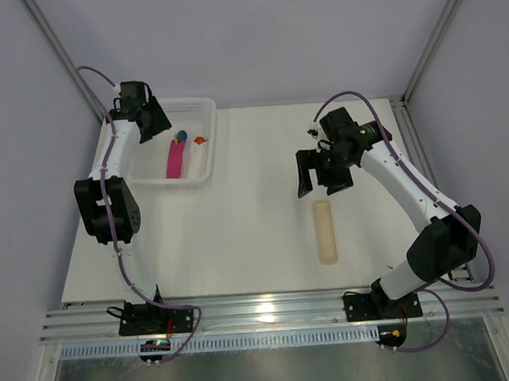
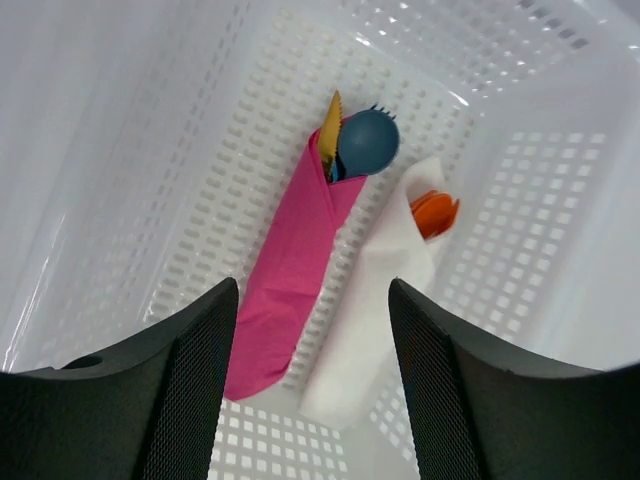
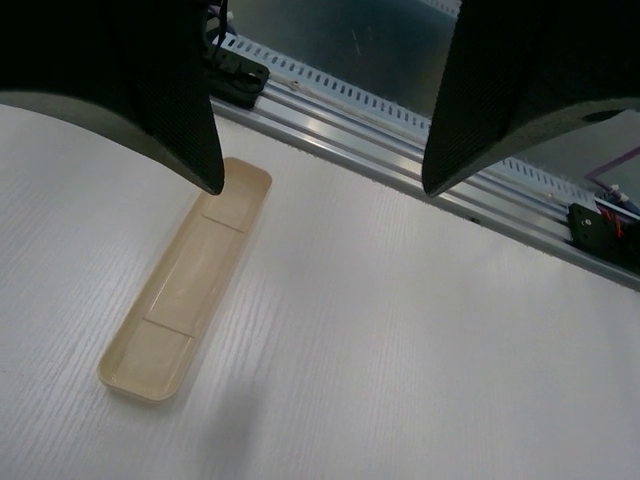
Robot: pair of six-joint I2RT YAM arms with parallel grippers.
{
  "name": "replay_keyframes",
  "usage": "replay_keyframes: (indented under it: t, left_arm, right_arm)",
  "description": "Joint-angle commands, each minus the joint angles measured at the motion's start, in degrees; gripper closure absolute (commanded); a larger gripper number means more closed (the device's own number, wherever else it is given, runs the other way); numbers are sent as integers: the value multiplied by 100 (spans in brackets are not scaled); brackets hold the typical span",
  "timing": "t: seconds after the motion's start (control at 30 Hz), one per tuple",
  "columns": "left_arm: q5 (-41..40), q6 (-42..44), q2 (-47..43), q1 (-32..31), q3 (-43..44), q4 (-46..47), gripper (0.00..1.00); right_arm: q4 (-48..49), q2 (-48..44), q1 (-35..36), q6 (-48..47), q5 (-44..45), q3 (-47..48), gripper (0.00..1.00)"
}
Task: Place the utensils on the paper napkin and roll it up
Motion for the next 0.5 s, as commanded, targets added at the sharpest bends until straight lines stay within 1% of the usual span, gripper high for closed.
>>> replay_keyframes:
  t: [0.0,0.03,0.07,0.1,0.13,0.17,0.23,0.27,0.33,0.37,0.43,0.47]
  left_arm:
    - [-221,-465,-722,-225,197,-224,36]
    - [-264,-492,-802,-356,127,-277,34]
    - [-352,-527,-959,-427,74,-426,24]
    - [-422,-649,-1022,-506,39,-549,17]
    - [-466,-746,-1074,-585,-5,-724,13]
    - [-432,-842,-1145,-751,-75,-891,12]
    - [-317,-975,-1425,-936,-312,-954,1]
    - [-282,-1001,-1540,-1120,-574,-963,1]
    - [-46,-1124,-1952,-1279,-891,-823,1]
    - [42,-1203,-2093,-1393,-1250,-753,1]
    - [341,-1518,-2506,-1464,-1577,-586,1]
    - [542,-1616,-2655,-1499,-1953,-498,1]
  right_arm:
    - [83,-100,-14,142,243,176,1]
    - [214,-178,-14,168,253,132,1]
    - [276,-196,-22,212,305,88,0]
    - [320,-223,-14,326,375,1,0]
    - [338,-223,-22,353,367,-35,1]
    - [468,-249,-14,379,350,-96,0]
    - [732,-302,-14,493,314,-342,1]
    - [803,-337,-22,537,314,-482,0]
    - [1040,-363,-14,608,323,-615,0]
    - [1102,-398,-14,634,401,-737,1]
    - [1286,-442,-14,678,498,-852,1]
    - [1365,-530,-14,687,525,-983,1]
